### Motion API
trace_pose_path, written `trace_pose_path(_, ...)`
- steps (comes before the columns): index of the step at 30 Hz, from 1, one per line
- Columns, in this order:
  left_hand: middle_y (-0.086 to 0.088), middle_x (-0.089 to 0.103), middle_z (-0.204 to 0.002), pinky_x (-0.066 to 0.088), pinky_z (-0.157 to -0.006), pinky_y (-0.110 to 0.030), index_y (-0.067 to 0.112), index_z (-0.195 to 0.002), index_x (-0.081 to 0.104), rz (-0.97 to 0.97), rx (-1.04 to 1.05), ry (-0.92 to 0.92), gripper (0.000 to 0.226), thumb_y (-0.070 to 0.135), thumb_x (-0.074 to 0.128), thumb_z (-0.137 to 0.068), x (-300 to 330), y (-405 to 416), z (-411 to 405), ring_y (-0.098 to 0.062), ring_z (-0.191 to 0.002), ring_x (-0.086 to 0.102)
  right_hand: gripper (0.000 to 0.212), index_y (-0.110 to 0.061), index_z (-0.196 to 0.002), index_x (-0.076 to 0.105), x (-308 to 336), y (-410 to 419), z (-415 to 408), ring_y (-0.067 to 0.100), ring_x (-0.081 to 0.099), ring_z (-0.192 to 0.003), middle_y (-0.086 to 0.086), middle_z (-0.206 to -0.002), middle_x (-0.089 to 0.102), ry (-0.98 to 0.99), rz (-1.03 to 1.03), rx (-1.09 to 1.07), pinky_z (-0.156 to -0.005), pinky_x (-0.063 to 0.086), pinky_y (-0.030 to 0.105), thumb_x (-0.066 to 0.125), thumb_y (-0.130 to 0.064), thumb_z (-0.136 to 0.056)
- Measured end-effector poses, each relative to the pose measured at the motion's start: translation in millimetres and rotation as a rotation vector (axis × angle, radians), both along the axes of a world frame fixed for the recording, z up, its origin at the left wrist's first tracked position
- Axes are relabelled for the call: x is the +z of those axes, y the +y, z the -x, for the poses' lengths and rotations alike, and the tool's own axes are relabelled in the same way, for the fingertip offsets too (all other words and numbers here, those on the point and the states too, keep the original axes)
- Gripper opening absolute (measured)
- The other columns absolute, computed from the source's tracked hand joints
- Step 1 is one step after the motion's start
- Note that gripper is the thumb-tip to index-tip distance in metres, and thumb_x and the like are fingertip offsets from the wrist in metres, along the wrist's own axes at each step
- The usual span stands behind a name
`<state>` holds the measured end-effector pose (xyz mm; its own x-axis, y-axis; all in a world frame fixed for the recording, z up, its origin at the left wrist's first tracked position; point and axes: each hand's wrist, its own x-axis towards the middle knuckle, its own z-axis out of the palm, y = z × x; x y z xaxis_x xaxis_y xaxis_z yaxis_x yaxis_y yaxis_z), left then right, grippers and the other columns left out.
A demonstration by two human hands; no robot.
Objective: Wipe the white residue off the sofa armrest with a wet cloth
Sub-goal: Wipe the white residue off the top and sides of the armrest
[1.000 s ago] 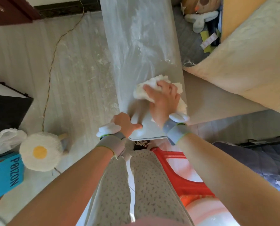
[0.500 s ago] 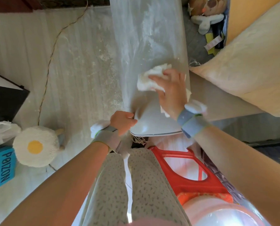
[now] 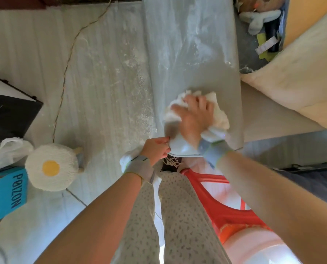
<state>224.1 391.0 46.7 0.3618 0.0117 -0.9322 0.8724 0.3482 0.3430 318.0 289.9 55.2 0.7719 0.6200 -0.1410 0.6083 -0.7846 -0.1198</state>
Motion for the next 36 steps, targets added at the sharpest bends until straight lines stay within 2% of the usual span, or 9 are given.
trace_pose_path(3, -0.018, 0.056, -0.124, 0.044, -0.099, -0.036, 0.008, -0.136, 0.045, 0.025, -0.081, 0.015, 0.045, -0.007, 0.041, -0.093, 4.7, 2.3, 2.5, -0.030, -0.120, 0.055, 0.035, -0.026, -0.101, 0.064, 0.6, 38.5, -36.2, 0.034, 0.035, -0.112, 0.010, -0.123, 0.045, 0.023, 0.144, 0.023, -0.081, 0.026, 0.042, 0.052, -0.012, -0.071)
trace_pose_path(8, -0.012, 0.057, -0.105, 0.046, -0.085, -0.028, 0.011, -0.139, 0.042, 0.113, -0.060, -0.016, 0.048, -0.006, 0.041, -0.094, 0.3, 6.8, 6.9, -0.020, -0.096, 0.057, 0.033, -0.025, -0.100, 0.066, 1.1, 66.1, -58.9, 0.034, 0.036, -0.114, 0.009, -0.120, 0.043, 0.006, 0.211, 0.029, -0.082, 0.030, 0.043, 0.053, -0.007, -0.075)
trace_pose_path(12, -0.018, 0.050, -0.135, 0.041, -0.100, -0.034, 0.011, -0.142, 0.036, 0.134, -0.099, -0.059, 0.051, -0.008, 0.039, -0.095, -5.4, 7.5, 14.5, -0.028, -0.126, 0.050, 0.038, -0.024, -0.101, 0.068, 6.9, 43.3, -37.3, 0.030, 0.035, -0.110, 0.012, -0.113, 0.051, 0.007, 0.004, 0.022, -0.078, 0.028, 0.039, 0.058, -0.002, -0.071)
trace_pose_path(15, -0.006, 0.059, -0.106, 0.044, -0.096, -0.034, 0.006, -0.139, 0.039, 0.143, -0.060, -0.043, 0.043, -0.003, 0.038, -0.096, -12.3, 11.8, 20.3, -0.023, -0.108, 0.055, 0.034, -0.024, -0.089, 0.070, 7.1, 15.0, 1.7, 0.025, 0.032, -0.094, 0.012, -0.097, 0.058, -0.093, -0.126, 0.139, -0.069, 0.022, 0.034, 0.051, -0.008, -0.065)
trace_pose_path(19, 0.000, 0.049, -0.078, 0.039, -0.061, -0.022, 0.002, -0.131, 0.045, 0.081, 0.028, 0.056, 0.034, 0.002, 0.034, -0.098, -27.6, 25.1, 29.2, -0.014, -0.067, 0.048, 0.032, -0.020, -0.083, 0.067, -7.0, -16.9, 55.3, 0.025, 0.036, -0.086, 0.006, -0.091, 0.061, -0.170, 0.056, 0.411, -0.068, 0.026, 0.036, 0.040, -0.010, -0.068)
trace_pose_path(24, 0.000, 0.051, -0.076, 0.040, -0.065, -0.019, 0.015, -0.083, 0.049, -0.076, 0.012, 0.162, 0.021, 0.005, 0.036, -0.097, -48.8, 44.8, 50.1, -0.014, -0.065, 0.050, 0.011, -0.015, -0.073, 0.060, -23.2, -3.5, 49.4, 0.025, 0.046, -0.085, 0.002, -0.088, 0.057, -0.220, 0.418, 0.583, -0.066, 0.029, 0.038, 0.051, -0.010, -0.068)
trace_pose_path(30, -0.001, 0.051, -0.073, 0.039, -0.062, -0.019, 0.018, -0.073, 0.045, -0.047, 0.003, 0.195, 0.028, 0.009, 0.036, -0.098, -64.9, 51.6, 65.6, -0.013, -0.063, 0.049, 0.010, -0.020, -0.068, 0.063, -27.0, 48.8, 23.7, 0.023, 0.052, -0.087, -0.002, -0.088, 0.054, -0.167, 0.599, 0.550, -0.064, 0.030, 0.031, 0.056, -0.015, -0.071)
trace_pose_path(33, -0.004, 0.040, -0.068, 0.027, -0.052, -0.020, 0.009, -0.092, 0.047, 0.142, 0.099, 0.221, 0.022, 0.008, 0.027, -0.101, -63.2, 53.6, 66.1, -0.013, -0.056, 0.036, 0.003, -0.019, -0.067, 0.064, -30.6, 84.2, -12.0, 0.025, 0.052, -0.091, 0.001, -0.089, 0.054, -0.213, 0.584, 0.430, -0.070, 0.037, 0.031, 0.062, -0.017, -0.067)
trace_pose_path(36, -0.002, 0.050, -0.067, 0.034, -0.050, -0.017, 0.002, -0.131, 0.044, 0.178, 0.178, 0.220, 0.034, 0.011, 0.029, -0.102, -66.7, 55.3, 68.9, -0.013, -0.053, 0.046, 0.013, -0.007, -0.086, 0.063, -29.5, 99.7, -36.1, 0.032, 0.042, -0.106, 0.013, -0.106, 0.047, -0.080, 0.552, 0.365, -0.081, 0.034, 0.041, 0.054, -0.008, -0.076)
